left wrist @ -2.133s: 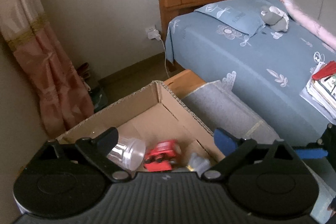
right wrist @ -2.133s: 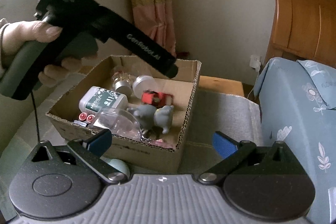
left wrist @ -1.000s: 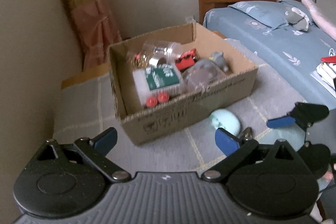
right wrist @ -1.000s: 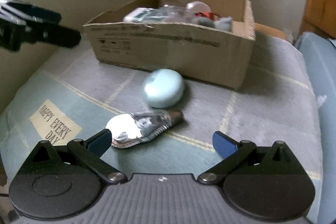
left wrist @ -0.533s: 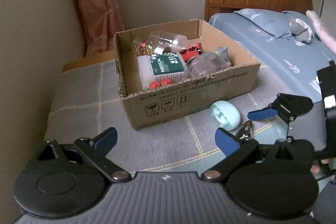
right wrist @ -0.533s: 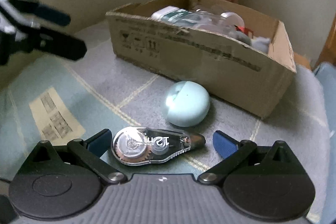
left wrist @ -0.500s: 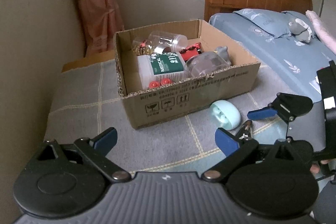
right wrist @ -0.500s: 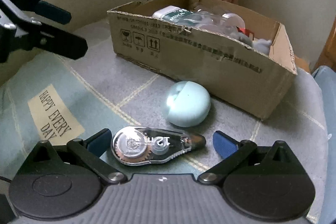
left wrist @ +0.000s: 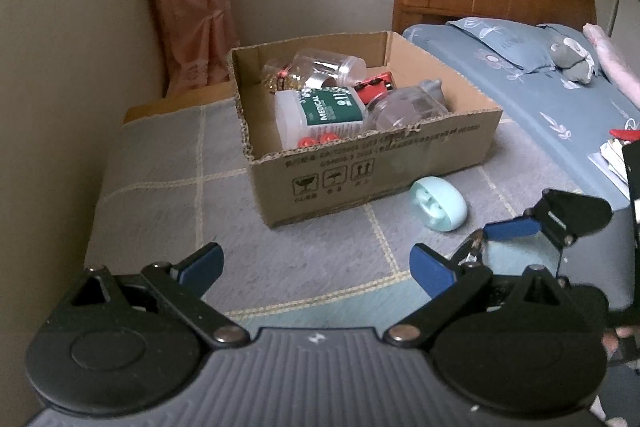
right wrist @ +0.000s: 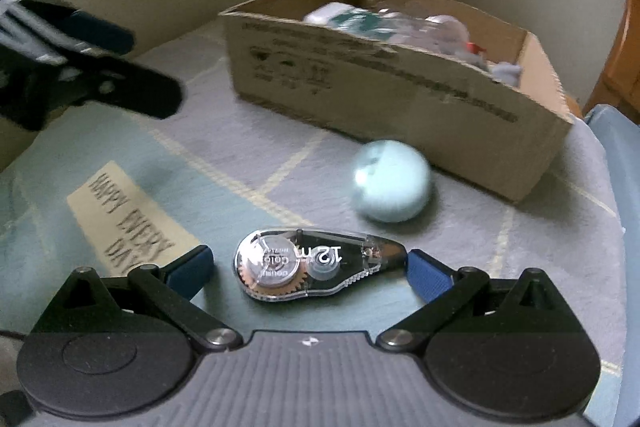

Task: Organize rigid objects
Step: 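Move the left tool to the teal ball while the right tool reaches the correction tape, then grasp the teal ball with the left tool while the right tool grasps the correction tape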

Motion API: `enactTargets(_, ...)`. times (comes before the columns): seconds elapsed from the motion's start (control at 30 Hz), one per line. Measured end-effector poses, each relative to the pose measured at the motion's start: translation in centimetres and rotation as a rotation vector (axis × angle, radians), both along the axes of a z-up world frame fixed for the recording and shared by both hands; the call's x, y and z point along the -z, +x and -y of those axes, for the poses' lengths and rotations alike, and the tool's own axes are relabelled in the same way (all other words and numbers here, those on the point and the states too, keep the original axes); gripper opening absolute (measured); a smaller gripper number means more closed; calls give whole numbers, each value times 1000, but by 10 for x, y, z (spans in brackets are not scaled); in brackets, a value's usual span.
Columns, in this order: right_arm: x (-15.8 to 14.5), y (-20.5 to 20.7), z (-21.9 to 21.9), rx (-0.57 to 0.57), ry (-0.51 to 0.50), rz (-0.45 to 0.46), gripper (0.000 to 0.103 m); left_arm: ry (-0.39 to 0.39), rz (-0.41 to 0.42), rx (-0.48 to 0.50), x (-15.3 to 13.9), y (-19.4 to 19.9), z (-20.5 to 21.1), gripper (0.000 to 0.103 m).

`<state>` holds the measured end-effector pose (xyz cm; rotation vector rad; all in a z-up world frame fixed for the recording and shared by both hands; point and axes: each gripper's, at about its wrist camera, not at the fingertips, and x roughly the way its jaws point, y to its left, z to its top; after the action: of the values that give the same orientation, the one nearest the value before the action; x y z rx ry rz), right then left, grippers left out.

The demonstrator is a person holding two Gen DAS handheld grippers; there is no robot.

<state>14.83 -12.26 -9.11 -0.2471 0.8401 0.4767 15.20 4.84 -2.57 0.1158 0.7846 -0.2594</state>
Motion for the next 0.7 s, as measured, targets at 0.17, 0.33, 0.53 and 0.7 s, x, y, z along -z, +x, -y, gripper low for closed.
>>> enactTargets(0.17,-1,-12,-22,-52,-6,-9,103,-10,1,-2,1,-3,-5,99)
enactTargets(0.33,0,-16,-32,-35,2,7,103,-18,3,-6,2,-5,-10,99)
enactTargets(0.53,0,-20,-32,-30,9,21,101,-16,-9,-4,6,-5,-14,99)
enactTargets(0.7,-2,-24,-33,-35,3,35,93,-24,-17,9,10,-4,-13,99)
